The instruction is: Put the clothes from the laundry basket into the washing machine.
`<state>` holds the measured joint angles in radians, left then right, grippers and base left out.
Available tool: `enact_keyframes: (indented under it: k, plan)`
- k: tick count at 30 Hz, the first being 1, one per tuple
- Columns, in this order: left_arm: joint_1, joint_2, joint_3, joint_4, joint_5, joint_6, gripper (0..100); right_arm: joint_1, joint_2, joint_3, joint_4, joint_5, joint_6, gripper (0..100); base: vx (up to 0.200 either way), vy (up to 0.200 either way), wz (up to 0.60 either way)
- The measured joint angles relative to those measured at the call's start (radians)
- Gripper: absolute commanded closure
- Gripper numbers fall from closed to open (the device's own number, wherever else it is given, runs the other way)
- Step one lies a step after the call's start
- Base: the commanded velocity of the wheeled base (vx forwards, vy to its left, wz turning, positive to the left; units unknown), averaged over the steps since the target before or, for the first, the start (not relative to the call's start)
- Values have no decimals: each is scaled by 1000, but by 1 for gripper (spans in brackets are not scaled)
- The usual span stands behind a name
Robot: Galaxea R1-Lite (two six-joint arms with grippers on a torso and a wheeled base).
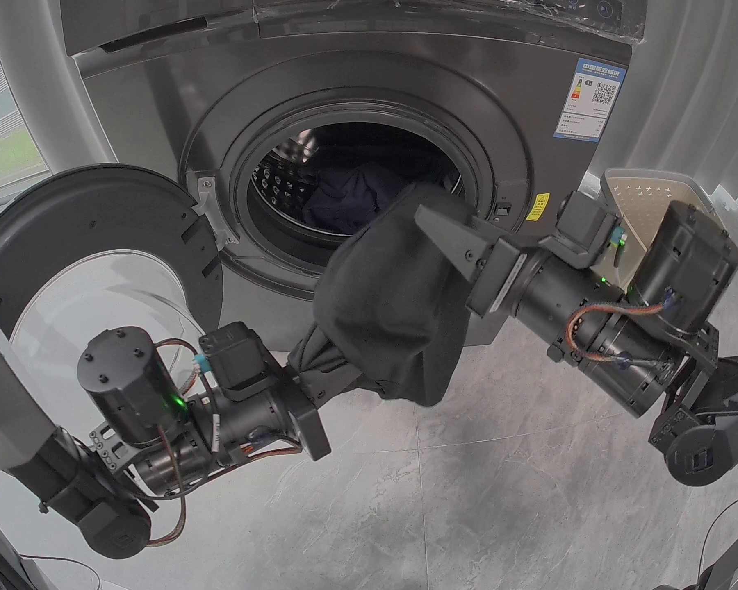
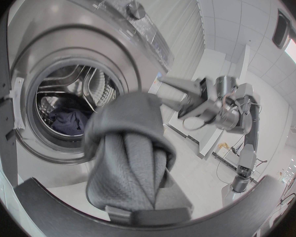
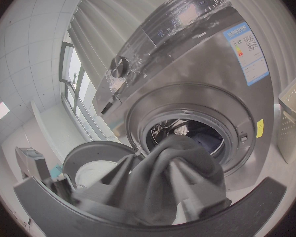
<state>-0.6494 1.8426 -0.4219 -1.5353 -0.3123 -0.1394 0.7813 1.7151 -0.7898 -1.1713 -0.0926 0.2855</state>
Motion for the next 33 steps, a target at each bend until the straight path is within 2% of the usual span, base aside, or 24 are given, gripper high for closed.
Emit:
enact_keyframes:
  k: [4,11,15,23,33]
  plan:
    - [-5,-77,31,-3,0,-2,100,-22,9,66,-3,-4,-30,0,0,0,0]
    - [-1,-191,56,-7,-2,-11,100,-37,12,201,-7,-6,-56,0,0,0,0]
    - [10,-241,59,-6,-1,-30,100,-39,7,244,-9,-7,-69,0,0,0,0]
    - [5,-286,68,-7,-3,-35,100,-32,2,264,-9,-7,-71,0,0,0,0]
    - [-22,-322,101,-7,-8,-27,100,-36,41,247,-10,-2,-76,0,0,0,0]
